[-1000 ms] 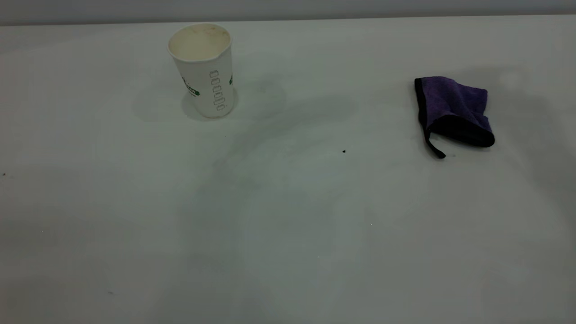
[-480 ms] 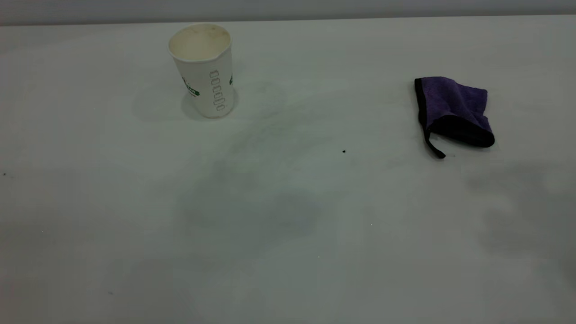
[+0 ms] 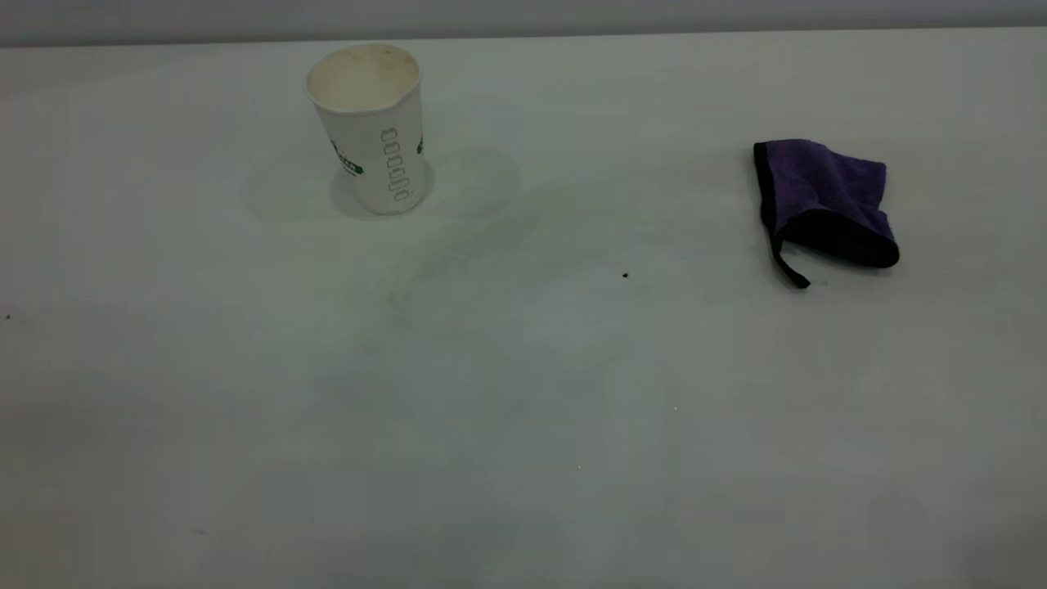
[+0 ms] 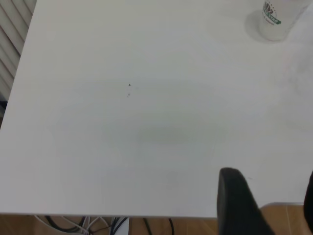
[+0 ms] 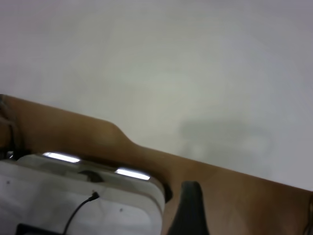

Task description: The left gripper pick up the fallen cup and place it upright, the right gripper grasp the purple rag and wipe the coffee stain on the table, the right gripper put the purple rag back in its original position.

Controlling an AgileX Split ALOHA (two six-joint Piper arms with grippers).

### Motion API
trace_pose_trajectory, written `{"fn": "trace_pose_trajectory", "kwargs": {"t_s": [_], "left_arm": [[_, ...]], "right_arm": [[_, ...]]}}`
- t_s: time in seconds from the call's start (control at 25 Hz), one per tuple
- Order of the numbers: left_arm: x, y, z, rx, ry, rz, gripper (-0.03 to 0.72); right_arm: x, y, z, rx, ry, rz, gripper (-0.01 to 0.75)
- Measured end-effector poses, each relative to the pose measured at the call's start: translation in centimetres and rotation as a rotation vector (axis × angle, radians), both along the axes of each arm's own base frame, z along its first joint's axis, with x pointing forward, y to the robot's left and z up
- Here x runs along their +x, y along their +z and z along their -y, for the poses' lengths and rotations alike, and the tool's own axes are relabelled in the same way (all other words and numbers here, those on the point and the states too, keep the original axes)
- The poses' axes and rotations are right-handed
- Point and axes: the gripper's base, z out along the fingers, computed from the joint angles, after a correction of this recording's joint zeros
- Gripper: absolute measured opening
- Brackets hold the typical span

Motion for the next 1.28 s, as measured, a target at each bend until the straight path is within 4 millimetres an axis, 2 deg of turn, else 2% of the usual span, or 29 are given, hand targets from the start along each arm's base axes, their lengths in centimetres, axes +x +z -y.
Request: {"fn": "trace_pose_trajectory", "kwargs": {"t_s": [0.16,0.44,0.88,1.28], "left_arm": [[0.0,0.0,0.0,0.000,0.000,0.000,0.399],[0.0,0.0,0.0,0.000,0.000,0.000,0.399],[0.0,0.0,0.0,0.000,0.000,0.000,0.399],[0.0,0.0,0.0,0.000,0.000,0.000,0.399]], "right_arm": [[-3.5,-2.1,0.6,-0.037,-0.014,0.075,0.687],[-6.8,-4.3,1.0,-0.028,-0.033,0.284,0.676],[-8.9,-4.6,1.2,-0.011,-0.106,0.454,0.657],[-9.9,-4.6,1.2,-0.008,-0.127,0.524,0.643]]}}
